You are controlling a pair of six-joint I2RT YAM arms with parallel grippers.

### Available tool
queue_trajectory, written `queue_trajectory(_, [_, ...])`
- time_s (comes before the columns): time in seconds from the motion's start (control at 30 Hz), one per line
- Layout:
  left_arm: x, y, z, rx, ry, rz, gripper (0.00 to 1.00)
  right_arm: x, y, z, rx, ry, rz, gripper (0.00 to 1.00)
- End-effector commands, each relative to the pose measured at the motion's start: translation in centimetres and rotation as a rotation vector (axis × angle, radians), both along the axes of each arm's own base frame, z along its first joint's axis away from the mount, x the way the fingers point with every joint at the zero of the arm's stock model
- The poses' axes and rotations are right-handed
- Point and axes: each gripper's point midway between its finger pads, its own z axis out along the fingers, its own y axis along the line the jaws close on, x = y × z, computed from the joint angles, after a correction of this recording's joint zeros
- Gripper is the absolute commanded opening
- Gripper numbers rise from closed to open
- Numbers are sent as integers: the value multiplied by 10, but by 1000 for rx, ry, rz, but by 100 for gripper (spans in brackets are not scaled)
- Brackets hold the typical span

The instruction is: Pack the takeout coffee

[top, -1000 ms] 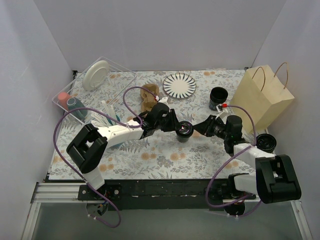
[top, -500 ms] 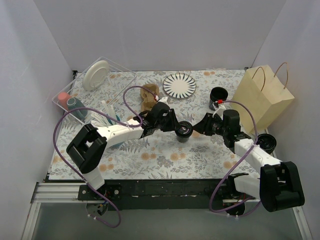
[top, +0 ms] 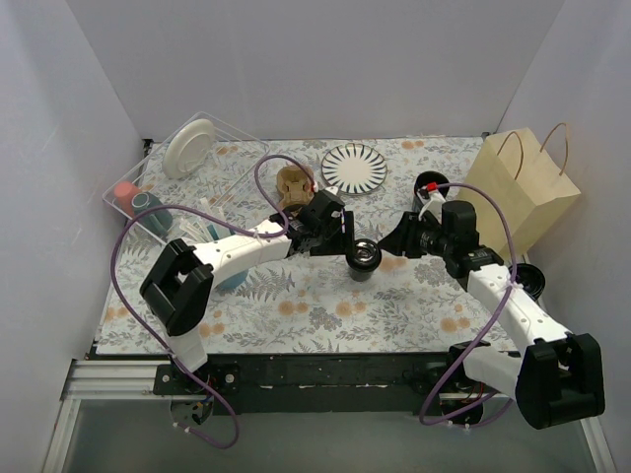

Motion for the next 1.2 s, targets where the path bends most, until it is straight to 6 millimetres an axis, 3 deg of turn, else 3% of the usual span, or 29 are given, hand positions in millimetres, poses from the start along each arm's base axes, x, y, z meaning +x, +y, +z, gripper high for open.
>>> queue_trajectory(0.0, [3, 3, 23, 37, -26, -22, 67, 5, -5, 23, -60, -53, 10, 48])
queue_trajectory(0.03, [4, 3, 28, 31, -38, -25, 77, 5, -6, 24, -71, -57, 8, 50])
queue_trajectory(0.17, [7, 3, 52, -8, -83, -30, 91, 7, -9, 28, -124, -59, 9, 57])
queue_trajectory(0.3, [4, 11, 78, -43, -136, -26, 96, 11, -10, 20, -194, -47, 1, 61])
queue_trajectory(0.4, [-5, 23, 82, -43, -152, -25, 98, 6, 1, 16, -253, -40, 47, 81])
queue_trajectory(0.43, [-11, 30, 98, -73, -180, -21, 98, 4, 6, 16, -284, -52, 64, 87])
queue_trajectory(0.47, [-17, 38, 91, -65, -173, -18, 98, 5, 9, 19, -295, -63, 65, 88])
queue_trajectory(0.5, [-22, 43, 95, -80, -180, -12, 98, 5, 11, 19, -304, -67, 65, 89])
queue_trajectory(0.53, [-29, 50, 111, -117, -207, -12, 98, 5, 15, 20, -321, -77, 64, 95])
queue_trajectory(0.57, [-37, 58, 106, -113, -201, -12, 98, 5, 18, 21, -327, -88, 70, 98])
queue_trajectory(0.67, [-55, 75, 125, -158, -234, -17, 98, 3, 29, 21, -359, -90, 95, 99])
queue_trajectory(0.73, [-63, 89, 126, -150, -242, 3, 98, 4, 38, 19, -399, -93, 109, 99])
queue_trajectory(0.77, [-68, 97, 137, -173, -269, 11, 98, 5, 38, 16, -423, -96, 111, 99])
queue_trajectory(0.9, [-77, 116, 150, -189, -315, 36, 98, 10, 32, -1, -541, -81, 79, 99])
queue_trajectory(1.17, [-78, 128, 143, -152, -333, 56, 98, 14, 45, -9, -539, -86, 108, 98])
